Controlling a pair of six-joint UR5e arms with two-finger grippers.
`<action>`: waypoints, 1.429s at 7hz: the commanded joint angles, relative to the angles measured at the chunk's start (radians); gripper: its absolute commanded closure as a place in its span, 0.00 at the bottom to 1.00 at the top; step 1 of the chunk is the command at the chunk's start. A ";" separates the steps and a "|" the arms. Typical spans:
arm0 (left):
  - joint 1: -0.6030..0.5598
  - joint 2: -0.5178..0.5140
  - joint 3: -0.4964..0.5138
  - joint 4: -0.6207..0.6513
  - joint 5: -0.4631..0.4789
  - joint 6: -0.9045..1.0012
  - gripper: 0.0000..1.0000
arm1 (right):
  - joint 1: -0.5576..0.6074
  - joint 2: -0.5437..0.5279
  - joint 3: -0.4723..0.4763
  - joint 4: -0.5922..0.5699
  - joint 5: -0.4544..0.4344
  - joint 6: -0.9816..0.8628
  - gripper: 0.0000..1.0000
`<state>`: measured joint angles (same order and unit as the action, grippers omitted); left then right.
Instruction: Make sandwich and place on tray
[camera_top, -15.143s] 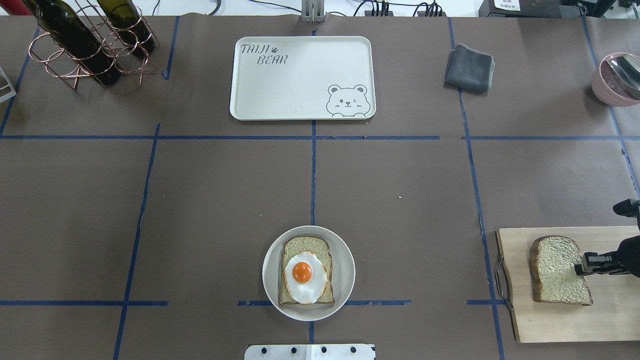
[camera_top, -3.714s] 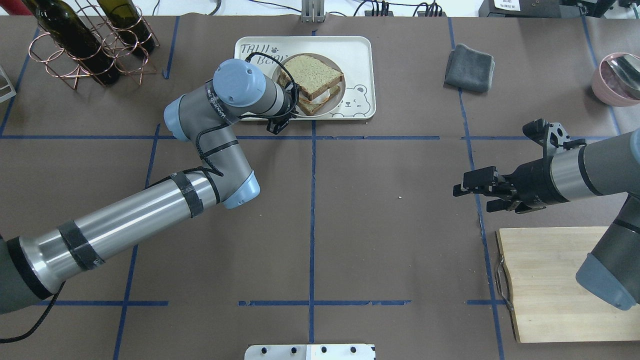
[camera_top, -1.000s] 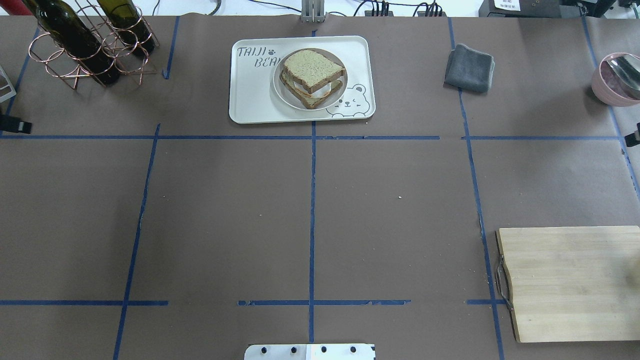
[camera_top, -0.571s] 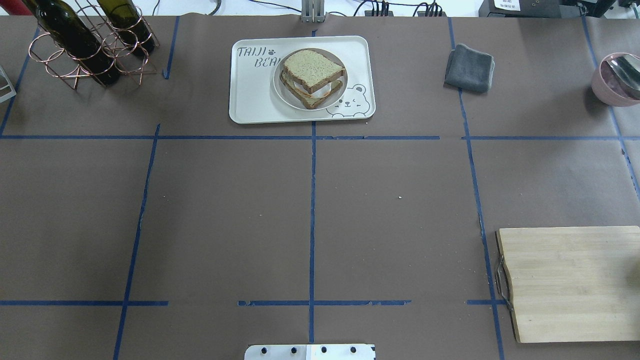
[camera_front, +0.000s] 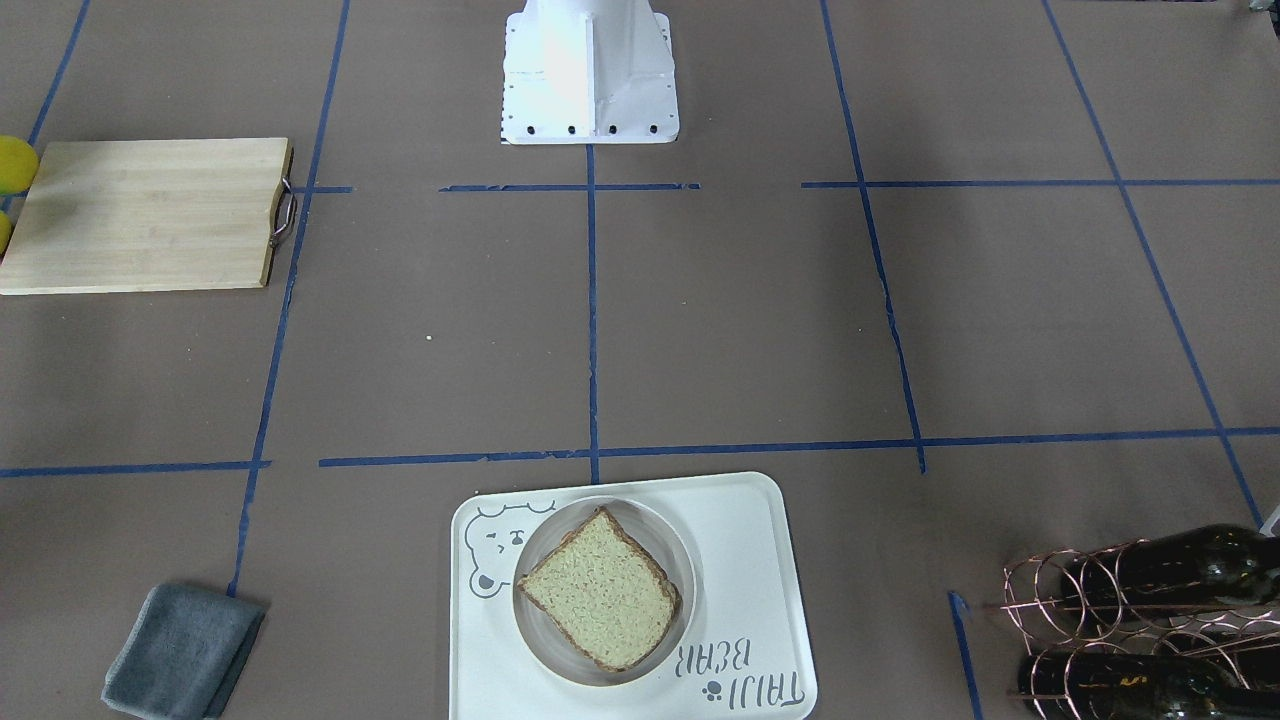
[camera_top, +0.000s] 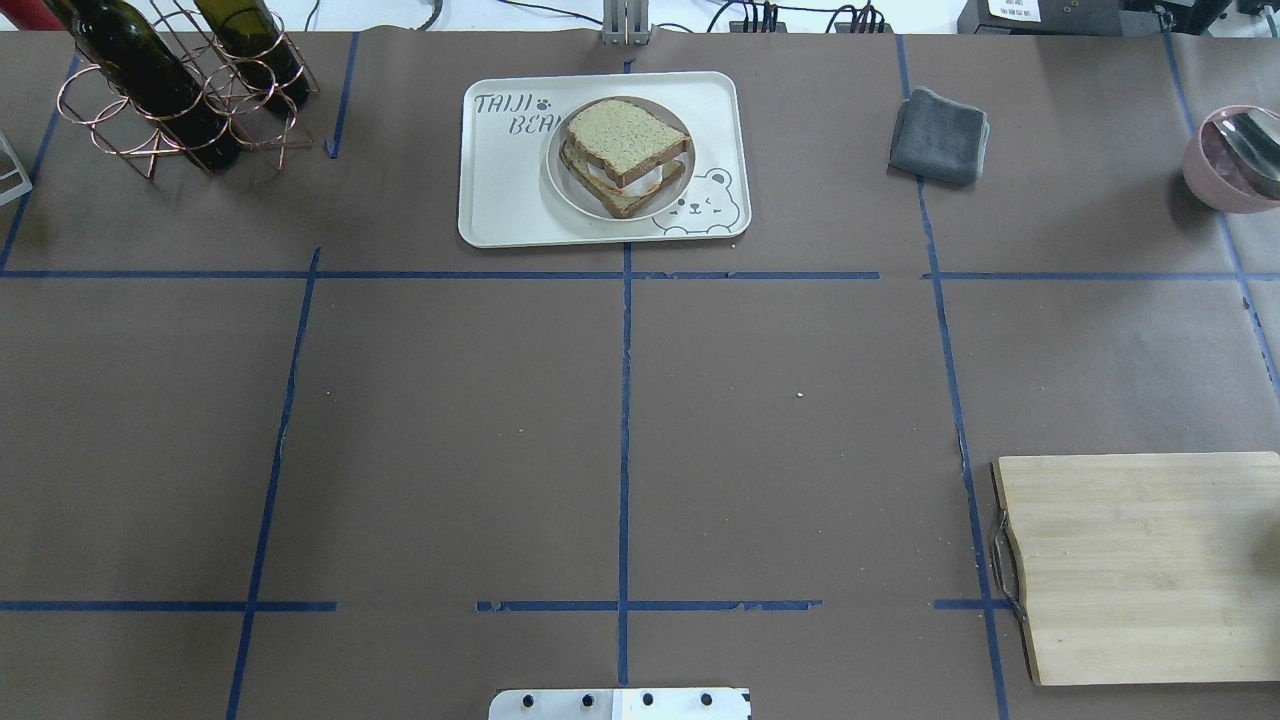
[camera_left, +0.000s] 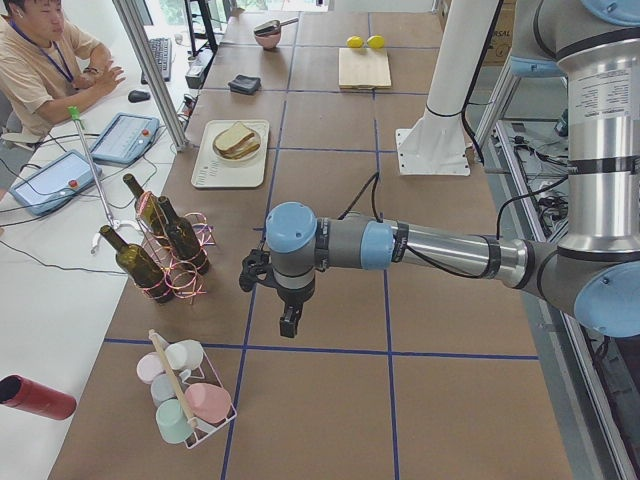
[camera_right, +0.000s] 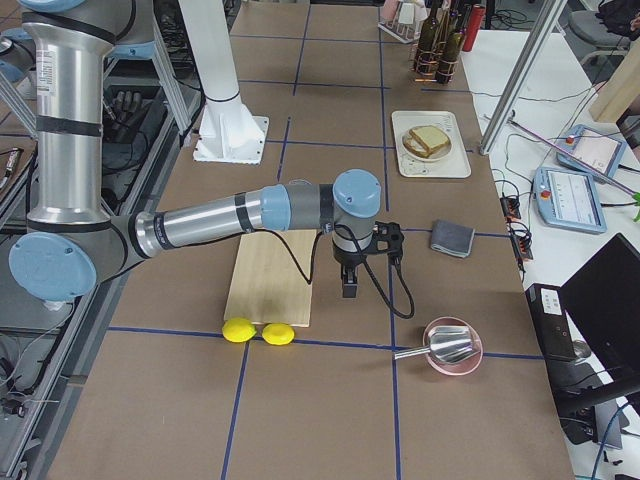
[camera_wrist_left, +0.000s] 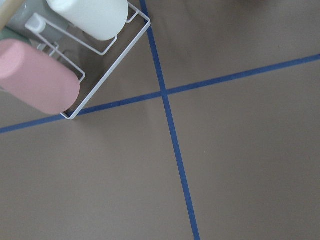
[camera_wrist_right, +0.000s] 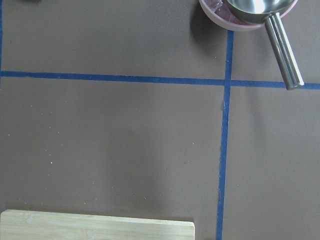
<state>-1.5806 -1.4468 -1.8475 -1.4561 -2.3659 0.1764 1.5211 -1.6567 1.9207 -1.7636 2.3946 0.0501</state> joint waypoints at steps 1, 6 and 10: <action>-0.001 0.005 0.001 -0.003 -0.013 0.000 0.00 | -0.001 -0.006 0.003 0.004 0.020 0.004 0.00; 0.021 -0.047 0.025 0.002 -0.012 0.002 0.00 | -0.009 -0.046 0.004 0.018 -0.014 -0.019 0.00; 0.019 -0.058 0.027 0.010 -0.012 0.002 0.00 | -0.009 -0.057 -0.049 0.057 -0.009 -0.035 0.00</action>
<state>-1.5615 -1.5221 -1.8239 -1.4493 -2.3772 0.1780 1.5123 -1.7123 1.9049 -1.7329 2.3839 0.0257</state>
